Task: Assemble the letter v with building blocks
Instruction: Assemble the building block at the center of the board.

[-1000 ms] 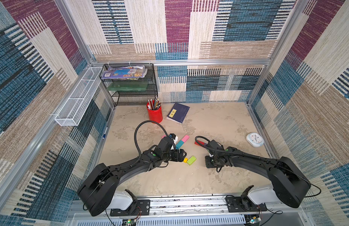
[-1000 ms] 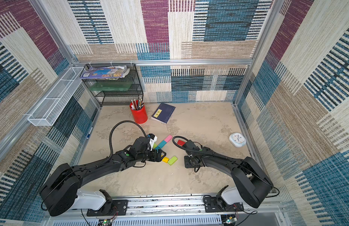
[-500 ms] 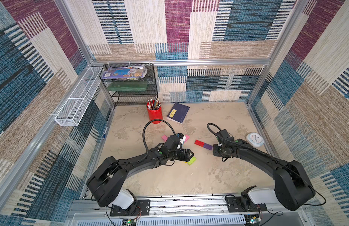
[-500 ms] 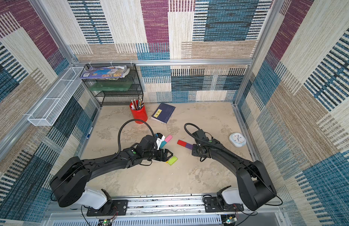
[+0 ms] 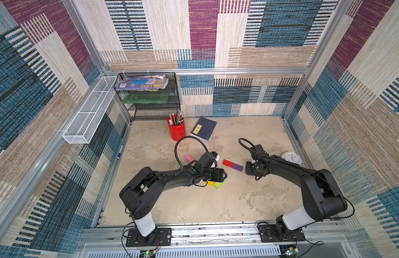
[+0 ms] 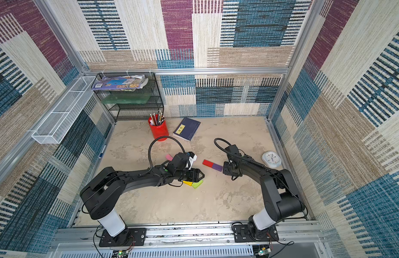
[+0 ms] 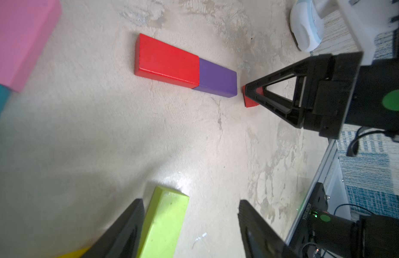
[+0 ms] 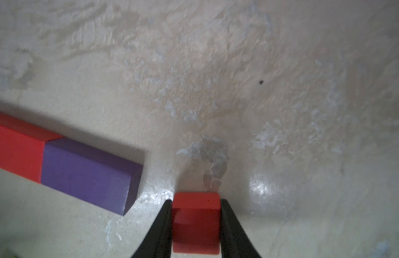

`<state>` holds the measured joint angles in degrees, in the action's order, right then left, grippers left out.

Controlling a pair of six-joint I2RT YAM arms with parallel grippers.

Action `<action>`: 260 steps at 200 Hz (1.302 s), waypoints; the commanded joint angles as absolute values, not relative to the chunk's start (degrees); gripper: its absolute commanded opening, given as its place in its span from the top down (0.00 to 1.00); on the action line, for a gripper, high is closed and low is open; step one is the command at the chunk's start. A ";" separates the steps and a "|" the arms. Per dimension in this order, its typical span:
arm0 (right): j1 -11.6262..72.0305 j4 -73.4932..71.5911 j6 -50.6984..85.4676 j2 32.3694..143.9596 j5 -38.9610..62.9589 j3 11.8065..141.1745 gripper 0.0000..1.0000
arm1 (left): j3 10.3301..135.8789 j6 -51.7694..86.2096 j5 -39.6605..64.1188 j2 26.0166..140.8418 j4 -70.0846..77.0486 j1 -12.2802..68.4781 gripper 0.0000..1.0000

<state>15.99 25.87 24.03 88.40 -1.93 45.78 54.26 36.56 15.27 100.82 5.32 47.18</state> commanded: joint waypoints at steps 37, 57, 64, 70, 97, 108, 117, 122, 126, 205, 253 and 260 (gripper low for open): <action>15.64 21.77 26.72 90.20 -0.18 47.01 0.60 | 56.02 38.96 14.15 104.56 8.39 47.39 0.35; 15.21 21.53 26.90 90.23 1.49 47.20 0.52 | 56.50 38.94 14.15 105.18 8.33 47.46 0.35; 15.12 21.49 26.98 90.06 2.11 47.30 0.50 | 56.60 38.96 14.15 105.40 8.35 47.45 0.35; 15.03 21.52 27.07 89.78 2.26 47.29 0.48 | 56.73 38.94 14.15 105.56 8.31 47.46 0.35; 13.25 21.35 26.85 86.42 4.30 46.67 0.43 | 57.45 38.94 14.03 106.59 7.99 47.46 0.35; 11.90 20.04 26.89 83.44 6.28 45.38 0.44 | 57.72 38.94 13.85 106.87 7.91 47.45 0.36; 10.61 18.99 26.98 80.99 8.44 44.25 0.46 | 57.74 39.02 13.56 107.12 7.95 47.46 0.38; 9.90 18.54 27.06 79.82 9.54 43.72 0.47 | 57.74 39.07 13.34 107.17 7.92 47.43 0.38; 9.38 18.27 27.07 78.99 10.25 43.26 0.47 | 57.74 39.13 13.21 107.17 7.99 47.40 0.38; 3.91 16.87 24.11 80.41 12.55 39.35 1.00 | 59.82 38.42 12.74 108.36 6.78 47.46 0.73; 4.28 14.01 23.83 83.47 14.40 37.07 1.00 | 59.99 38.13 12.74 108.15 6.20 47.45 0.84; 4.33 13.80 23.84 83.61 14.50 36.96 1.00 | 59.94 38.08 12.66 108.11 6.11 47.40 0.85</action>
<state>4.10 16.97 24.51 83.00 13.06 37.63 59.79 38.74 13.45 108.36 6.74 47.42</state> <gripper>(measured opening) 0.054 0.169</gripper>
